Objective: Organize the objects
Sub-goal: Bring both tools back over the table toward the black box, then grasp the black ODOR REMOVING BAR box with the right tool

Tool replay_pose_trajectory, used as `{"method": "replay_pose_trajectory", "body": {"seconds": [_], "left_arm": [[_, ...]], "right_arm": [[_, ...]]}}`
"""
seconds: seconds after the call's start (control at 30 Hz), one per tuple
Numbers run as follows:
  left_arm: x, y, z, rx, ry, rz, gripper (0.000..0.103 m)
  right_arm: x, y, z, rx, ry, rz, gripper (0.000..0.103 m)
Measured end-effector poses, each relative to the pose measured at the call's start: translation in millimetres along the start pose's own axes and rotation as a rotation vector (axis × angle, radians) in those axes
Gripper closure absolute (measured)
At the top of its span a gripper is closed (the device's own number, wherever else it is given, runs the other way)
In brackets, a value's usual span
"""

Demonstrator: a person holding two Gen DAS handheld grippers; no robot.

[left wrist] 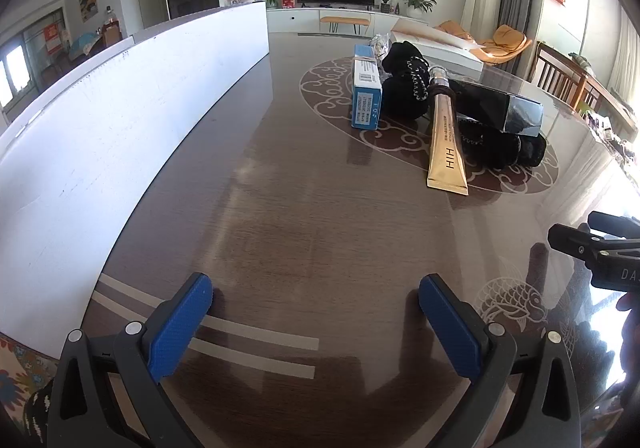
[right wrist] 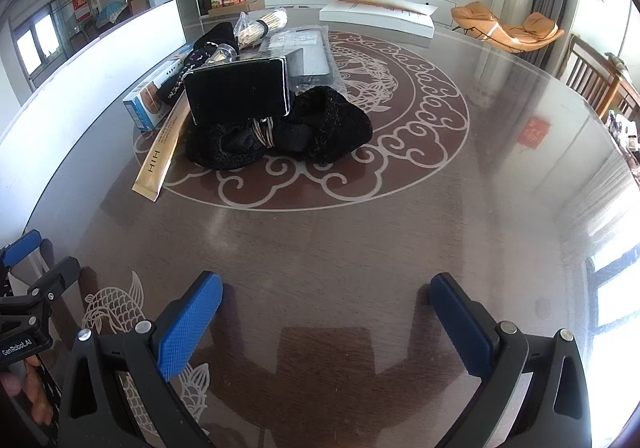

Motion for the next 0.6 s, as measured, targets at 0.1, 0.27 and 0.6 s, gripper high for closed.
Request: {"method": "replay_pose_trajectory", "body": {"seconds": [0.1, 0.27, 0.6], "left_arm": [[1, 0, 1, 0.003, 0.003, -0.003, 0.000], [2, 0, 1, 0.006, 0.006, -0.006, 0.000], [3, 0, 3, 0.007, 0.011, -0.010, 0.000]], "right_arm": [[19, -7, -13, 0.051, 0.049, 0.018, 0.001], [94, -22, -32, 0.084, 0.154, -0.034, 0.000], [136, -52, 52, 0.031, -0.220, -0.168, 0.010]]}}
Point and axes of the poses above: each gripper's, at about its wrist camera, not at the fingertips, and z roughly the way its jaws point, y to its right, x to its top, the point moved 9 cm from there along z, roughly the way its jaws point, and after that the axes turned 8 degrees about x, right-handed, at the moved point
